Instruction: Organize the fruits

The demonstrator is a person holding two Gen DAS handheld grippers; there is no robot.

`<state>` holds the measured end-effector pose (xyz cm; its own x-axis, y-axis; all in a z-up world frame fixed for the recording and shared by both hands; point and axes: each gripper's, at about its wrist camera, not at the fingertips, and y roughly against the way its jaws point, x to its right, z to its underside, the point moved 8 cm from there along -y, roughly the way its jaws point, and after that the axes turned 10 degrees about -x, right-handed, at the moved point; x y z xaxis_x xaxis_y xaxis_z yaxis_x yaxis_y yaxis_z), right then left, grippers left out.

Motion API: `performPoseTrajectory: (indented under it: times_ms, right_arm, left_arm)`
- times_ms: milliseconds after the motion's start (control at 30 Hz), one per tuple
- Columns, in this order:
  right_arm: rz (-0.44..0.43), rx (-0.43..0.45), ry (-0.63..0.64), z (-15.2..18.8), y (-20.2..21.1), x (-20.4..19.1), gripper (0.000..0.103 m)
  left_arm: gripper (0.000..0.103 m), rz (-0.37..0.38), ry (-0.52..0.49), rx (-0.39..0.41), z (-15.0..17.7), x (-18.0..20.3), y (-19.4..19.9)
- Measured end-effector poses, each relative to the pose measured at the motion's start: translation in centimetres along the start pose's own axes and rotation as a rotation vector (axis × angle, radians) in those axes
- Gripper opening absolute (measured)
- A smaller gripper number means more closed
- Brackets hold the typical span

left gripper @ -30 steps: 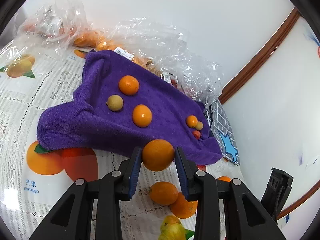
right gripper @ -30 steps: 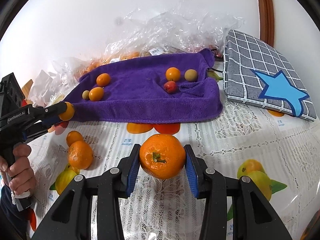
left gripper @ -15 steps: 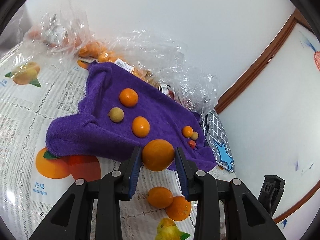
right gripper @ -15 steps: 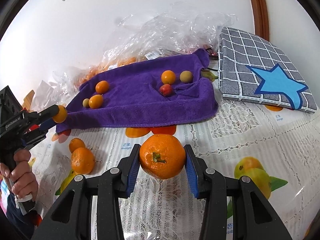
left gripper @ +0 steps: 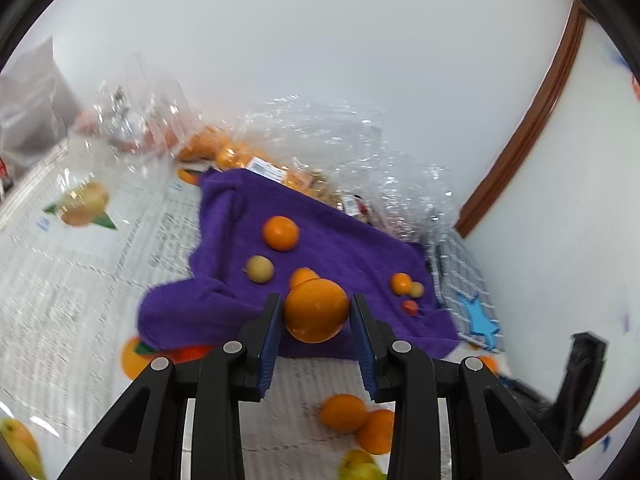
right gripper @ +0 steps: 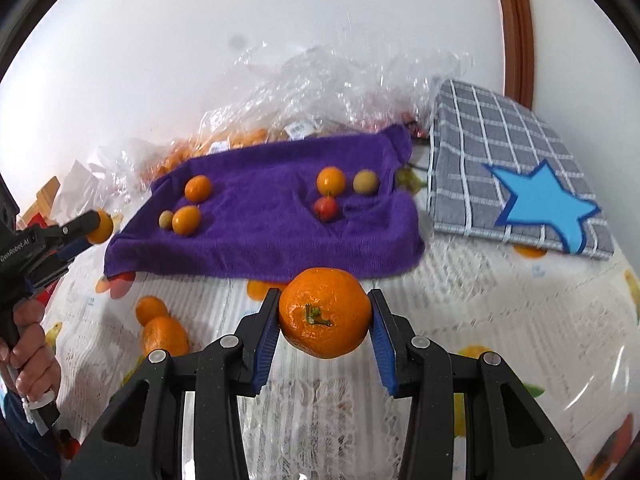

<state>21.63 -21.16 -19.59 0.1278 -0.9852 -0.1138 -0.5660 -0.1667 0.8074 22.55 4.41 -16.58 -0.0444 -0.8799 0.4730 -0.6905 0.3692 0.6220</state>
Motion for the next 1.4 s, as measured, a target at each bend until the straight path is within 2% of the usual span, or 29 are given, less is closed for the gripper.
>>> performPoseTrajectory:
  times_ms: [67, 267, 500, 800, 1000, 1233, 1400]
  right_arm:
    - [0.012, 0.008, 0.002, -0.9, 0.2, -0.1, 0.042]
    - [0.046, 0.011, -0.001, -3.0, 0.1, -0.2, 0.042]
    - [0.057, 0.009, -0.009, -4.3, -0.8, 0.0, 0.042]
    - [0.053, -0.028, -0.012, -5.6, -4.2, 0.1, 0.042]
    - [0.044, -0.046, -0.007, -6.5, -6.3, 0.0, 0.043]
    - [0.033, -0.037, -0.01, -7.0, -7.4, 0.2, 0.041]
    - [0.023, -0.032, -0.006, -7.0, -7.3, 0.2, 0.041]
  left_arm:
    - [0.032, -0.028, -0.016, 0.006, -0.5, 0.0, 0.2]
    - [0.032, -0.023, -0.033, 0.03, -2.1, 0.3, 0.8]
    - [0.032, -0.085, -0.057, 0.03, -3.3, -0.3, 0.0]
    - [0.032, -0.158, -0.071, -0.07, -3.1, -0.9, -4.4]
    - [0.032, -0.178, -0.098, -0.112, -2.6, -0.9, -6.6]
    - [0.032, -0.162, -0.099, -0.16, -1.7, -1.3, -7.8]
    - [0.032, -0.149, -0.09, -0.162, -1.6, -1.3, -7.8]
